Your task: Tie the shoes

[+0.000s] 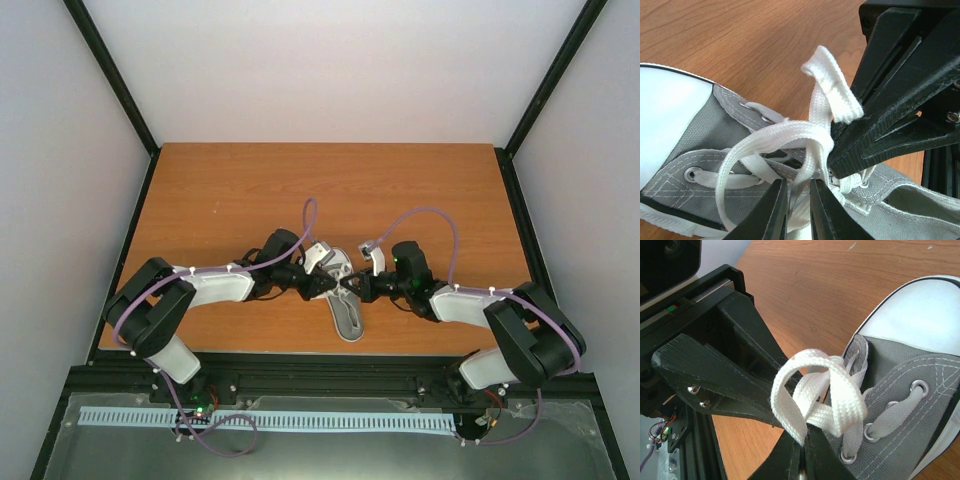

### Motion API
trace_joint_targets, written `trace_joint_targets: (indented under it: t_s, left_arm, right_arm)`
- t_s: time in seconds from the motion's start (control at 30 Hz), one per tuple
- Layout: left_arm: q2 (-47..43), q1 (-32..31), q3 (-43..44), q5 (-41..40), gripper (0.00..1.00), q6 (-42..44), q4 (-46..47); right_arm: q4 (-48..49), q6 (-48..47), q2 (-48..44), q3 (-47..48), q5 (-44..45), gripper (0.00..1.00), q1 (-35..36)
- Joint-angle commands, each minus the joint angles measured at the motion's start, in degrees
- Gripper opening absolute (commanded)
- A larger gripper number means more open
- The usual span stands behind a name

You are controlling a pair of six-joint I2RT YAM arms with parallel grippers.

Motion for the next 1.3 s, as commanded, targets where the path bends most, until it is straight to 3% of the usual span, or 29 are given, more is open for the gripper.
trace_joint_targets:
  t_s: [0.0,0.4,0.6,0.8,1.27]
  left_arm:
    - [0.7,-0.6,2.3,1.2,0.17,2.2,-0.1]
    - [2.8,-1.2,3.7,1.3,0.22,3.1,-1.2]
    - [2.4,-1.2,3.1,1.7,0.01,1.5,0.9]
    - [-1.5,-1.2,0.8,-0.9,0.01,-1.2,3.2]
    - [-6.3,-1.2,-0.7,-1.6,0.01,-8.8,1.6]
  right_arm:
    - [3.0,-0.1,0.9,-0.5,-1.1,0.03,-0.6]
    - [3.4,0.0,1.1,-0.5,-1.4,0.03,-0.7]
    - [2.8,-0.3,1.0,-0.3,-1.4,0.03,-0.8]
    - [0.0,-1.0,-0.3,-0.2,-0.2,0.05,-0.8]
    - [-3.3,-1.6,-3.9,-0.3,-0.2,0.43,-1.2]
